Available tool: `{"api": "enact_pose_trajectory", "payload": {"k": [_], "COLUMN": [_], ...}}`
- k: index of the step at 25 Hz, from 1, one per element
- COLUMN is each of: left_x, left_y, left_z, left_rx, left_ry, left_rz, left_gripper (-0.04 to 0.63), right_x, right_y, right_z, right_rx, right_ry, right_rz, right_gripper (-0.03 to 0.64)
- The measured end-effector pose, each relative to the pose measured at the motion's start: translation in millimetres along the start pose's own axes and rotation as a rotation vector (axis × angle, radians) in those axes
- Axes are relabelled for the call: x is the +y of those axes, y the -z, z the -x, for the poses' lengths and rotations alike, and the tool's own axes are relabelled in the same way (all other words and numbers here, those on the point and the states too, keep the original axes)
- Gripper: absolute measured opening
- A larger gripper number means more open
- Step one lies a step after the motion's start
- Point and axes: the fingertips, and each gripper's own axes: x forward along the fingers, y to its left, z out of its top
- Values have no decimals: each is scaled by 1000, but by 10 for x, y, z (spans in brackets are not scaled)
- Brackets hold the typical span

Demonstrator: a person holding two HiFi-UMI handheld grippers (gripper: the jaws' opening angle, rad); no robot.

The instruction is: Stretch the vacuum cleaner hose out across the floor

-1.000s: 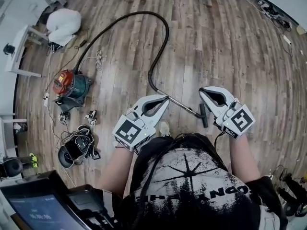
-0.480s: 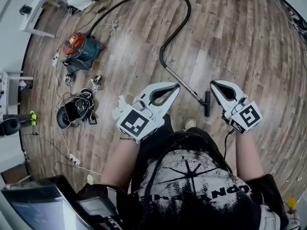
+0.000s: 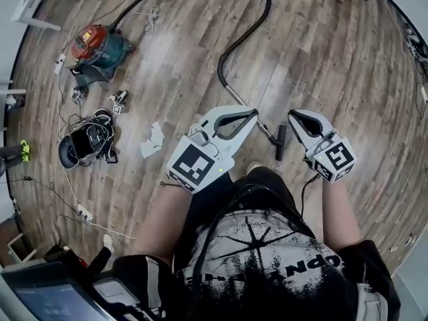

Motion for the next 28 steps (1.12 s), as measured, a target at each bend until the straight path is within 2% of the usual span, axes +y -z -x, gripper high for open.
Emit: {"api": "enact_pose_trajectory", "payload": {"k": [4,7,10,14,16,21,25,28], "left_x": [584,908,1071,1181,1228,1333,1336,1247], "left_y": [244,619,1095,1857,2231,3121,3533,3877], "left_z": [47,111,118,-15,-128,-412,-418,-407], "left_rx": [25,41,14,-47,-80,-36,-64,12], "left_ry": [-23,-51,-80,-124,-134,-141,-196,-214], "left_rz": [-10,-16,9,41,57,-21,15,16], "left_gripper": [2,2,2,2,2,2,2,2], "right_x": [-306,-422,-566,-780,-819,-914,-1023,-1061], "right_y": [332,927,1695,2860,3497,5227,6426,7020], "right_z": [-525,-911,-1287,-1780,-1986,-2420,-2763,-2915], "right_rx": [85,163,265,363,396,529,661,747], "right_ry": [61,69,69,86,82,52,13,-25], "right_rz": [-24,-48,-38,-29,-64,-114,-98,-81], "right_gripper": [95,159,201,224,221,220,218,213]}}
